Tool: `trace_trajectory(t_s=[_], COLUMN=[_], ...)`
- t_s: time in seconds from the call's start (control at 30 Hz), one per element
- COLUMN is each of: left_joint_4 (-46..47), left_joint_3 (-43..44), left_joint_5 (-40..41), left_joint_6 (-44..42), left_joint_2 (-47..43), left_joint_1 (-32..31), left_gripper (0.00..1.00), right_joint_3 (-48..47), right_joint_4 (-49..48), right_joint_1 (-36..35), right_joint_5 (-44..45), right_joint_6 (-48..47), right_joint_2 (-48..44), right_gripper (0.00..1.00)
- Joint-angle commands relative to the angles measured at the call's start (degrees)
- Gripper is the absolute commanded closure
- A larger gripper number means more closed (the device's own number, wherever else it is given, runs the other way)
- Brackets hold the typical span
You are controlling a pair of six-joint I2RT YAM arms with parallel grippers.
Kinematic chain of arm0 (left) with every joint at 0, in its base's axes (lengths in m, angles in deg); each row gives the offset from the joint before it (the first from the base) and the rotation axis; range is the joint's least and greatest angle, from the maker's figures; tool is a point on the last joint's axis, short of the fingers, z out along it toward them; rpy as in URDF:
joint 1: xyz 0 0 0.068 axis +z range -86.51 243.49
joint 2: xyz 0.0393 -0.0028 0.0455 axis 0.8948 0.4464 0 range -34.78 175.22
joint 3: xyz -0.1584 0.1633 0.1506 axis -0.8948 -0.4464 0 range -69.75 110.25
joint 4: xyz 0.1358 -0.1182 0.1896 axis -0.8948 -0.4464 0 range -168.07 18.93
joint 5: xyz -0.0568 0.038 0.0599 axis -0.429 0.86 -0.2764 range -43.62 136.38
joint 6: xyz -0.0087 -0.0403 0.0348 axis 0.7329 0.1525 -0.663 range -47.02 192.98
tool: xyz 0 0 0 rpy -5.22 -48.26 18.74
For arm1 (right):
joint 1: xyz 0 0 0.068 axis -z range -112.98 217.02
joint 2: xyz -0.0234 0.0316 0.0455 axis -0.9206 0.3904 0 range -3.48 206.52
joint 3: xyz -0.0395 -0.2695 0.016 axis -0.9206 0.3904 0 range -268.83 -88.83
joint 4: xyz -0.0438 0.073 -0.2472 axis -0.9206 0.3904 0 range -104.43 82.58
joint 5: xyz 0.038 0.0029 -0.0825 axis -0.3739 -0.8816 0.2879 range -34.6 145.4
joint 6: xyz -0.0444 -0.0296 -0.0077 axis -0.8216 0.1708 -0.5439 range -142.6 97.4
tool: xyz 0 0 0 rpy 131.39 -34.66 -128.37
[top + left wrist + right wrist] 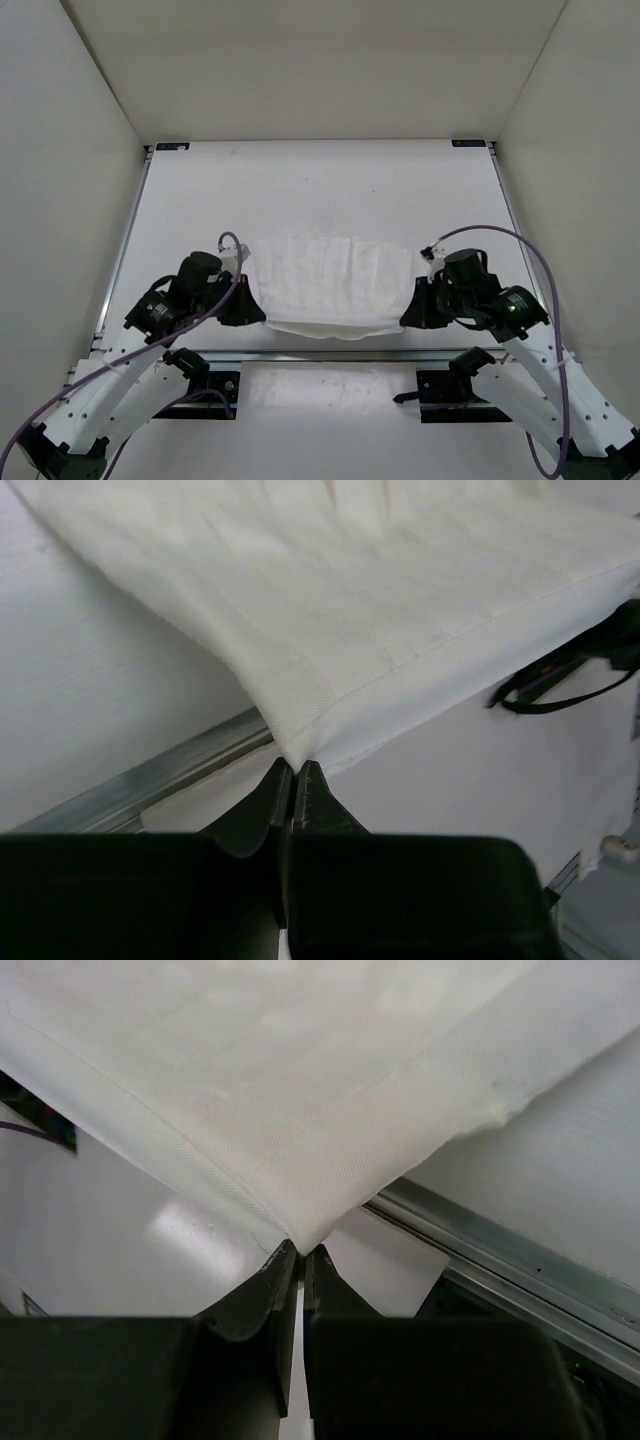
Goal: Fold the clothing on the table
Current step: Fold the skirt
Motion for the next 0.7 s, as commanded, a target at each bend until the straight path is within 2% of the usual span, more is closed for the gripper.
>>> trace_trajectory(t_s=[0.0, 0.07, 0.1, 0.23, 0.33, 0.43, 0.5, 0.53, 0.57, 0.63, 0.67], left_joint_4=[-0.5, 2.5, 6.4, 21.3, 30.8, 35.6, 37.3, 37.4, 38.3, 39.2, 38.5], left_joint_3=[8.7, 11.4, 11.6, 8.8, 6.9, 8.2, 10.3, 12.2, 14.7, 18.8, 23.3], left_joint_5=[-0.6, -2.7, -3.6, -6.9, -7.6, -6.7, -6.4, -6.0, -5.9, -6.3, -6.0], left_joint_6=[-1.1, -2.1, -1.4, 2.0, 5.0, 4.9, 4.5, 4.3, 3.9, 2.9, 2.7], left_joint_2=[1.2, 3.8, 5.7, 13.2, 20.0, 28.2, 33.9, 37.8, 42.0, 48.0, 52.0], left_joint_1=[4.4, 6.5, 7.9, 13.3, 16.4, 18.1, 19.3, 19.6, 20.1, 20.8, 21.7], left_gripper=[1.0, 1.0, 1.0, 1.0, 0.99, 0.98, 0.98, 0.93, 0.83, 0.73, 0.65], right_joint_3=[-7.2, -9.1, -9.2, -8.8, -7.3, -8.0, -12.0, -12.8, -15.6, -20.5, -24.3], right_joint_4=[7.9, 7.6, 5.7, -5.2, -13.3, -19.4, -21.9, -22.4, -23.3, -24.6, -25.9], right_joint_1=[7.3, 13.6, 17.0, 17.5, 22.6, 26.2, 27.6, 27.7, 28.3, 29.4, 29.6], right_joint_5=[-0.7, -5.2, -6.2, -5.9, -9.3, -8.9, -8.0, -7.7, -7.0, -7.3, -7.5], right_joint_6=[-5.3, -11.2, -11.2, -8.1, -8.2, -8.4, -8.1, -8.0, -7.8, -7.9, -8.0], right_joint_2=[-0.8, 2.6, 3.1, 11.0, 18.8, 27.6, 34.9, 36.8, 40.5, 46.6, 50.2], right_gripper=[1.0, 1.0, 1.0, 1.0, 1.0, 0.99, 1.0, 1.0, 1.0, 0.98, 0.85])
